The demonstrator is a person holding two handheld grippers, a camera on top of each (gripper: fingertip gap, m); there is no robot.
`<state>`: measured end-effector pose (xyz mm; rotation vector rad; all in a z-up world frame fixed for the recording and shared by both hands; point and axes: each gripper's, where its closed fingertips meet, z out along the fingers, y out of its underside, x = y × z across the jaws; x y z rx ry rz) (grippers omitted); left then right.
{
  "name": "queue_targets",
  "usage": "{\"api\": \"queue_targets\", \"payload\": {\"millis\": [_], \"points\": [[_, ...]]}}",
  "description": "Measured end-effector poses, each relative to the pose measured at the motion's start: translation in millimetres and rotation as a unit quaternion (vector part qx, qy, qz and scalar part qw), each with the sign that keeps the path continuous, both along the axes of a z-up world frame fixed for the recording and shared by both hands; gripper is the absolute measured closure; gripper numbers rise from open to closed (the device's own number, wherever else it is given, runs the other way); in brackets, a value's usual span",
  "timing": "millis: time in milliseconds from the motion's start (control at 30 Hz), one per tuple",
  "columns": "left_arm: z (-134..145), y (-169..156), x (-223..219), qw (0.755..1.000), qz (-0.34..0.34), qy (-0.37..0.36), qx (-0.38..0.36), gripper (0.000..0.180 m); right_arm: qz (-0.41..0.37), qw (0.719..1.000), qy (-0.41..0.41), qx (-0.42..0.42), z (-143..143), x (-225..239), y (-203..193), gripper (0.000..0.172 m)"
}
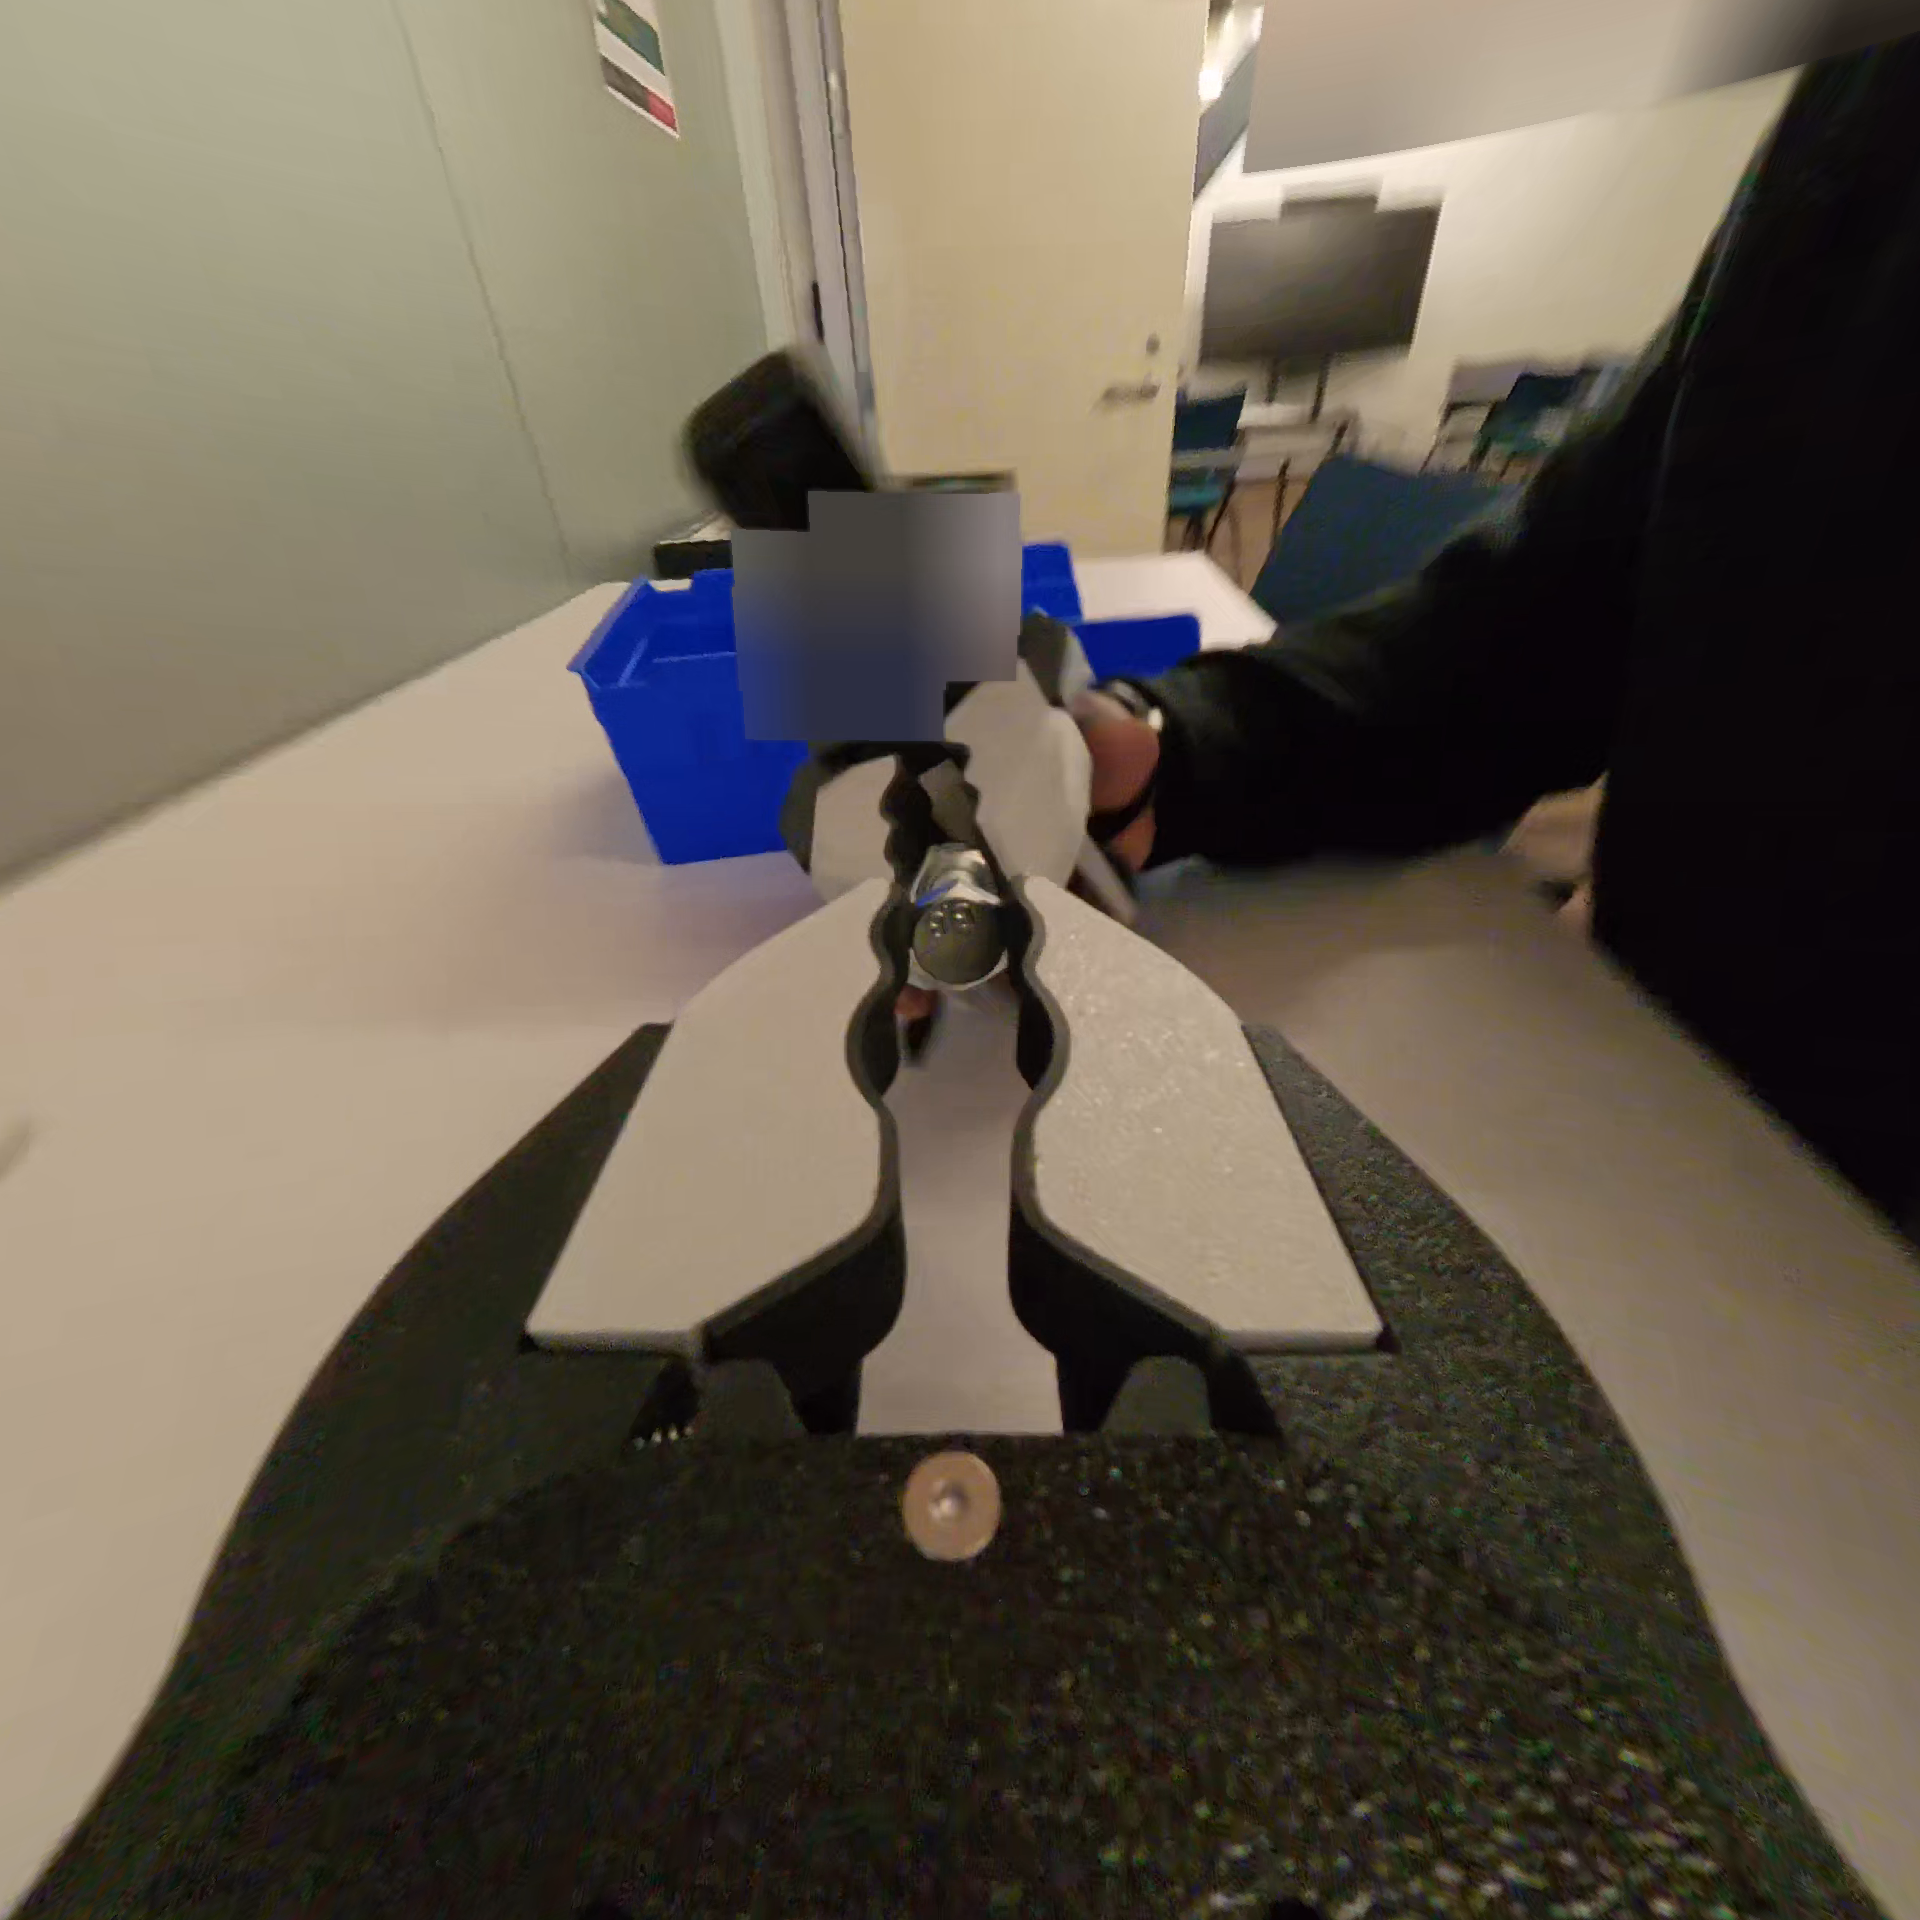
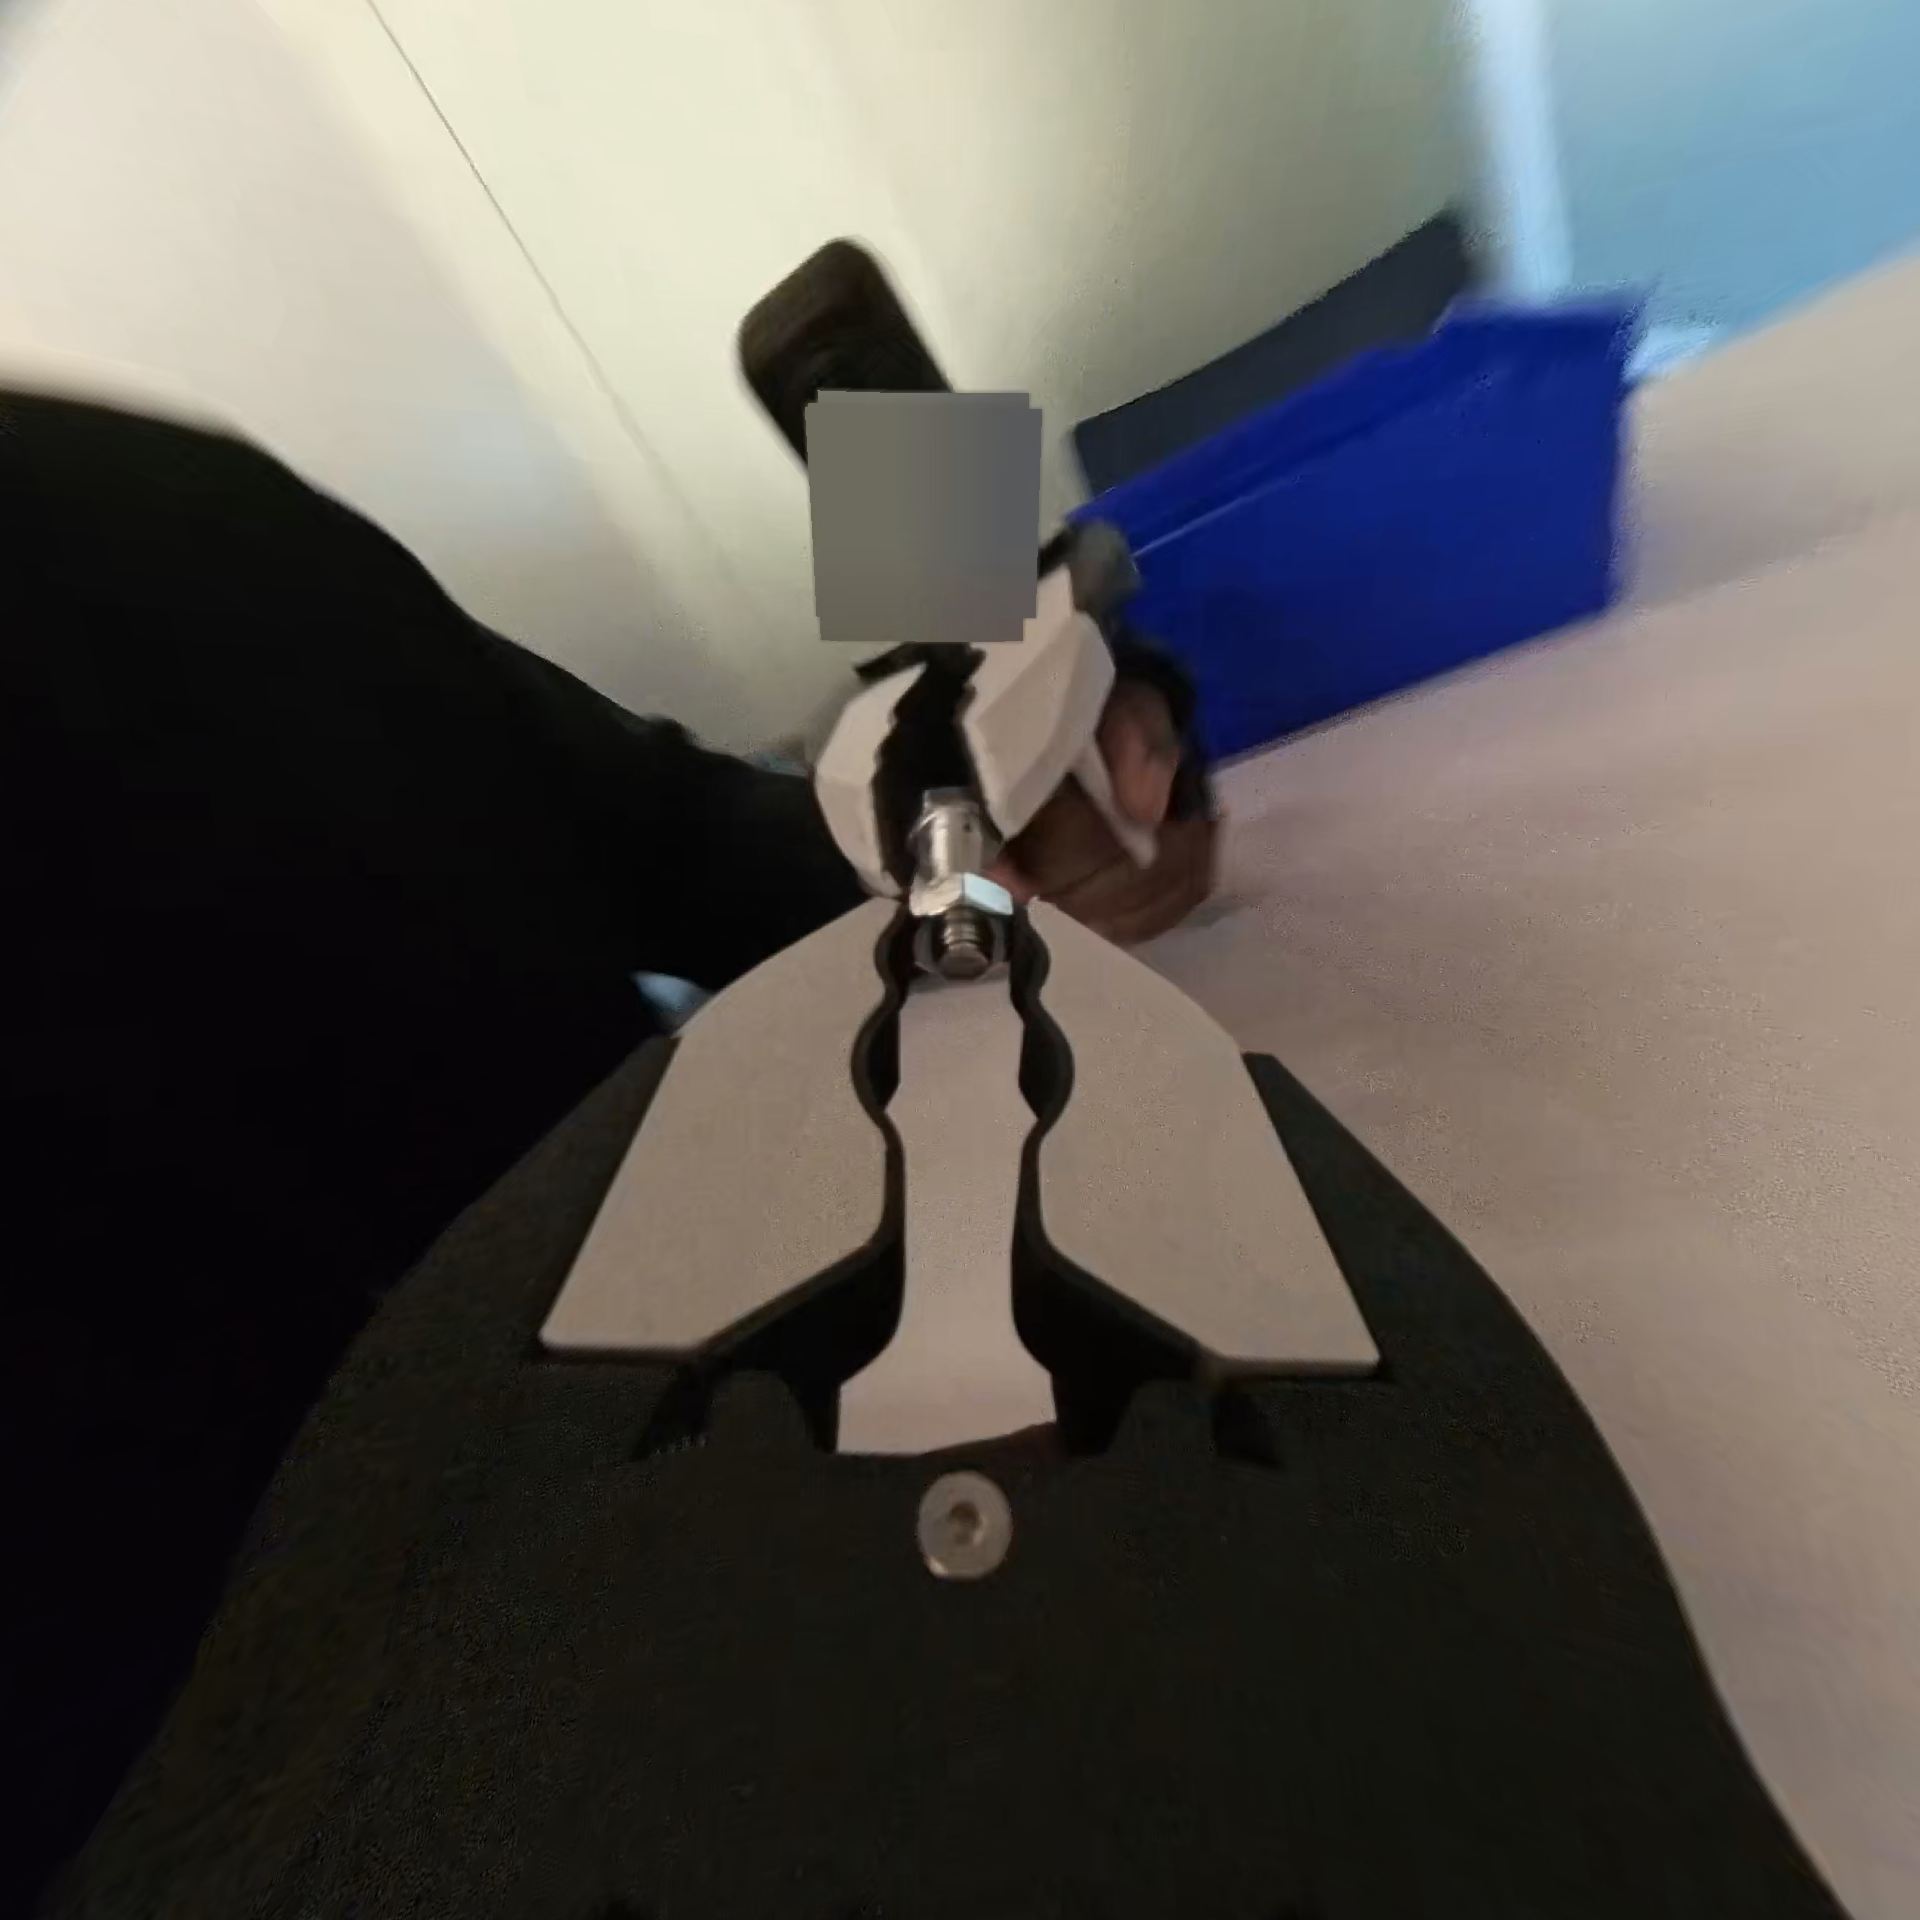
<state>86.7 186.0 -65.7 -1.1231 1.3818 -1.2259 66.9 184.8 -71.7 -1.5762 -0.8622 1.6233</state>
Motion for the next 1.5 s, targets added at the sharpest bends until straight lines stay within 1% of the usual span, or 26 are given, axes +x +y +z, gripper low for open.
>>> {"api": "queue_targets", "payload": {"millis": [33,67,100,133,167,233,267,333,400,467,567,633,667,733,833,900,933,967,1000,1033,1100,1167,1267,1333,1400,1500], "points": [[-1,-1,0,0.999,0.011,0.009,0.049,0.164,0.026,0.997,0.020,-0.063,0,0,-1,0.154],[-2,0,0,0.996,0.025,0.017,0.085,0.164,0.036,0.994,0.039,-0.095,0,0,1,0.154],[-1,2,0,0.995,0.038,0.019,0.093,0.164,0.029,0.993,0.053,-0.100,1,1,5,0.153],[3,4,1,0.996,0.045,0.012,0.075,0.164,0.015,0.994,0.061,-0.087,4,3,9,0.145],[7,6,0,0.998,0.044,-0.003,0.046,0.164,-0.005,0.996,0.065,-0.062,7,5,13,0.133],[15,11,-4,0.999,0.037,-0.032,-0.016,0.164,-0.053,0.997,0.048,0.018,11,10,21,0.129],[17,14,-6,0.997,0.036,-0.042,-0.047,0.164,-0.081,0.994,0.030,0.068,12,12,24,0.123],[19,21,-8,0.993,0.033,-0.051,-0.099,0.164,-0.138,0.975,-0.006,0.176,14,17,29,0.120],[17,23,-8,0.988,0.022,-0.051,-0.142,0.164,-0.174,0.945,-0.044,0.272,15,18,29,0.122],[15,23,-7,0.984,0.014,-0.053,-0.171,0.164,-0.190,0.917,-0.074,0.342,14,15,25,0.123],[14,19,-4,0.977,-0.002,-0.054,-0.207,0.164,-0.200,0.887,-0.115,0.400,9,8,21,0.130],[13,16,0,0.972,-0.013,-0.057,-0.225,0.164,-0.202,0.882,-0.121,0.408,7,5,19,0.146],[13,14,1,0.972,-0.018,-0.058,-0.229,0.164,-0.198,0.891,-0.114,0.392,7,6,19,0.152],[12,12,2,0.976,-0.014,-0.054,-0.209,0.164,-0.160,0.931,-0.084,0.316,7,6,15,0.153],[9,6,2,0.994,-0.004,-0.029,-0.107,0.164,-0.061,0.991,-0.013,0.121,6,5,5,0.153],[6,0,1,1.000,0.004,-0.010,-0.013,0.164,0.017,0.999,0.030,-0.031,5,4,-3,0.153],[5,-2,1,1.000,0.009,0.000,0.029,0.164,0.040,0.995,0.043,-0.077,5,4,-4,0.152],[5,-1,1,0.998,0.023,0.007,0.054,0.164,0.043,0.993,0.055,-0.095,6,4,-2,0.152],[5,2,1,0.998,0.034,0.009,0.052,0.164,0.033,0.993,0.063,-0.095,9,6,1,0.146],[8,4,1,0.999,0.037,0.002,0.031,0.164,0.019,0.995,0.063,-0.078,11,7,4,0.139],[17,8,-2,0.998,0.029,-0.034,-0.033,0.164,-0.028,0.999,0.039,-0.006,13,9,11,0.127],[24,15,-7,0.993,0.023,-0.061,-0.098,0.164,-0.085,0.992,0.001,0.098,13,11,17,0.126],[24,25,-11,0.983,0.023,-0.074,-0.167,0.164,-0.164,0.952,-0.062,0.252,14,14,24,0.122],[23,27,-11,0.976,0.013,-0.078,-0.204,0.164,-0.195,0.921,-0.087,0.327,16,14,23,0.123],[22,26,-9,0.969,-0.001,-0.079,-0.234,0.164,-0.211,0.896,-0.102,0.377,17,12,21,0.125],[19,23,-5,0.961,-0.015,-0.077,-0.266,0.164,-0.224,0.875,-0.122,0.412,14,8,20,0.136]]}}
